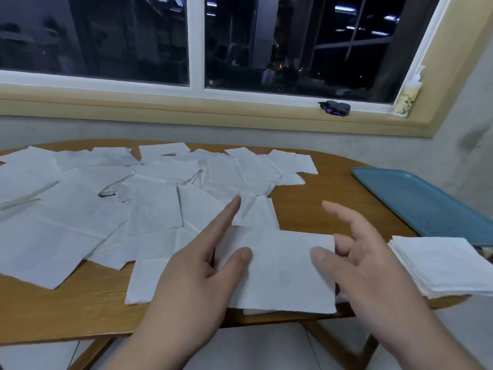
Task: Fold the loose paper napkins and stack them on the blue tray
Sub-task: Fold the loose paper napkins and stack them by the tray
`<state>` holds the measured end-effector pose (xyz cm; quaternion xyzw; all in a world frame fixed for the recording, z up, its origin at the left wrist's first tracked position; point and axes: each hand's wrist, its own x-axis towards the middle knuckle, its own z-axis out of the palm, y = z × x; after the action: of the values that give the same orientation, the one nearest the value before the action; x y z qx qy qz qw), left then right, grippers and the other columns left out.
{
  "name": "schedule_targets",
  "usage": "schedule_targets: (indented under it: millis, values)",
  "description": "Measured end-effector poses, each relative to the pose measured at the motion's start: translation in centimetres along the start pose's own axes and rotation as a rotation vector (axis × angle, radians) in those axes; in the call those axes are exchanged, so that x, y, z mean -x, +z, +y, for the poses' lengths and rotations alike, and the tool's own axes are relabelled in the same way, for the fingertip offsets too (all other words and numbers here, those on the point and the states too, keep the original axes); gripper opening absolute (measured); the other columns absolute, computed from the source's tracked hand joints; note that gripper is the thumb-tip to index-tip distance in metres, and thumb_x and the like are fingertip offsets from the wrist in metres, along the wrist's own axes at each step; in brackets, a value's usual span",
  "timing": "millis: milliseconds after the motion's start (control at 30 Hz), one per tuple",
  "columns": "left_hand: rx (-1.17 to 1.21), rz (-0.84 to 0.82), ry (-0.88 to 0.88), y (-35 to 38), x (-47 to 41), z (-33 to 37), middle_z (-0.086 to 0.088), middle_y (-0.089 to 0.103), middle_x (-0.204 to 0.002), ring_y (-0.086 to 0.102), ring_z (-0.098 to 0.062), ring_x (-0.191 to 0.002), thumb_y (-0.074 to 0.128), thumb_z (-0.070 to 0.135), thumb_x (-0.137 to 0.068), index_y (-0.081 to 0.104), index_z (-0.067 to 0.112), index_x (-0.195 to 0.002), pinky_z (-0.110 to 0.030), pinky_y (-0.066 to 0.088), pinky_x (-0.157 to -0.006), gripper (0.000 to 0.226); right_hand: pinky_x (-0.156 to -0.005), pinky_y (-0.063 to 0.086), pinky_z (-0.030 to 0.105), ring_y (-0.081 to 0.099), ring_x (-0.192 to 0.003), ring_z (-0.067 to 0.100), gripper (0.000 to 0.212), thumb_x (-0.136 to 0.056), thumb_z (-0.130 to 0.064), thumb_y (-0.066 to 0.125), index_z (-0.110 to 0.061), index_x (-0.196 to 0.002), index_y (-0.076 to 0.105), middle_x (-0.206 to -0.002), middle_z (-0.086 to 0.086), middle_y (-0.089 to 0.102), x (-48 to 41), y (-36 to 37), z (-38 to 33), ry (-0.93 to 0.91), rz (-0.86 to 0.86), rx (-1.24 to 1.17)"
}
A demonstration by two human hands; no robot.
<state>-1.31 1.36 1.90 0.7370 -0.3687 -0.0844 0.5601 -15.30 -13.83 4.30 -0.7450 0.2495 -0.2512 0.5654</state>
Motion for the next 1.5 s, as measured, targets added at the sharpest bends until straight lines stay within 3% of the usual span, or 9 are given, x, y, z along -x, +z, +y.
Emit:
schedule_targets:
  millis: [133, 300, 433, 533, 700, 967, 1100, 1333, 1500]
  values:
    - [-0.006, 0.024, -0.071, 1.1, -0.3, 0.1, 0.033, 0.063, -0.073, 0.056, -0.008, -0.062, 0.064, 0.037, -0.088, 0.040, 0.081, -0.115, -0.007, 0.042, -0.057, 0.057, -0.077, 0.048, 0.010, 0.066, -0.093, -0.004, 0.047, -0.091, -0.016, 0.066, -0.061, -0.107, 0.066, -0.100, -0.028, 0.071, -0.1, -0.7, 1.9, -0.130, -0.064, 0.265]
    - [-0.066, -0.016, -0.058, 2.0, -0.7, -0.3, 0.019, 0.052, -0.056, 0.048, 0.004, -0.058, 0.064, 0.036, -0.088, 0.039, 0.084, -0.109, -0.004, 0.038, -0.054, 0.058, -0.053, 0.035, 0.009, 0.053, -0.057, 0.000, 0.025, -0.094, -0.017, 0.063, -0.036, -0.089, 0.078, -0.063, -0.028, 0.060, -0.9, -1.6, 2.8, -0.144, 0.053, 0.264]
    - [-0.175, -0.109, 0.008, 2.3, -0.9, -0.7, 0.017, 0.064, -0.072, 0.057, 0.012, -0.074, 0.068, 0.037, -0.085, 0.053, 0.082, -0.089, -0.001, 0.037, -0.066, 0.047, -0.059, 0.037, 0.004, 0.056, -0.069, -0.014, 0.023, -0.097, -0.020, 0.059, -0.035, -0.095, 0.075, -0.062, -0.037, 0.057, -1.7, -2.0, 3.6, -0.122, 0.061, 0.296]
    - [-0.249, -0.110, 0.021, 2.3, -1.0, -1.1, 0.035, 0.064, -0.086, 0.049, 0.027, -0.090, 0.071, 0.035, -0.082, 0.066, 0.065, -0.073, 0.003, 0.032, -0.072, 0.031, -0.068, 0.040, 0.004, 0.057, -0.091, -0.014, 0.021, -0.097, -0.026, 0.058, -0.042, -0.094, 0.072, -0.090, -0.036, 0.064, -2.1, -2.0, 4.1, -0.122, 0.054, 0.332]
    - [-0.286, -0.107, 0.033, 2.2, -1.2, -1.5, 0.013, 0.058, -0.083, 0.058, 0.003, -0.081, 0.066, 0.032, -0.083, 0.065, 0.057, -0.085, -0.006, 0.037, -0.066, 0.025, -0.065, 0.041, 0.009, 0.057, -0.088, -0.003, 0.019, -0.097, -0.031, 0.057, -0.043, -0.098, 0.072, -0.092, -0.021, 0.063, -2.4, -1.9, 4.7, -0.137, 0.065, 0.406]
    - [-0.386, -0.150, 0.082, 2.6, -1.5, -2.2, 0.015, 0.059, -0.088, 0.056, -0.004, -0.089, 0.064, 0.031, -0.084, 0.057, 0.071, -0.073, -0.015, 0.039, -0.076, 0.042, -0.067, 0.041, 0.010, 0.055, -0.085, -0.001, 0.030, -0.099, -0.020, 0.052, -0.031, -0.120, 0.070, -0.090, -0.023, 0.055, -2.6, -2.2, 5.8, -0.134, 0.068, 0.491]
    - [-0.458, -0.143, 0.107, 2.7, -1.3, -2.5, 0.021, 0.057, -0.089, 0.053, -0.004, -0.090, 0.056, 0.039, -0.080, 0.067, 0.057, -0.084, -0.033, 0.040, -0.082, 0.022, -0.070, 0.038, 0.009, 0.053, -0.088, -0.002, 0.034, -0.100, -0.020, 0.048, -0.031, -0.126, 0.067, -0.092, -0.026, 0.051, -2.6, -2.2, 6.2, -0.144, 0.054, 0.568]
    - [-0.703, -0.133, 0.125, 3.1, -1.3, -2.9, 0.011, 0.048, -0.068, 0.048, -0.006, -0.084, 0.042, 0.041, -0.078, 0.051, 0.031, -0.070, -0.034, 0.035, -0.086, 0.016, -0.101, 0.033, 0.023, 0.032, -0.101, -0.003, 0.038, -0.102, -0.024, 0.042, -0.035, -0.134, 0.060, -0.094, -0.022, 0.045, -2.4, -2.0, 6.0, -0.190, 0.019, 0.843]
    - [-0.722, 0.022, 0.143, 3.1, -1.3, -3.6, 0.019, 0.047, -0.087, 0.039, -0.008, -0.085, 0.053, 0.046, -0.073, 0.068, 0.045, -0.087, -0.036, 0.028, -0.079, 0.021, -0.099, 0.036, 0.024, 0.027, -0.098, -0.004, 0.032, -0.098, -0.033, 0.046, -0.040, -0.126, 0.061, -0.103, -0.023, 0.039, -2.0, -2.1, 5.9, -0.197, 0.087, 0.896]
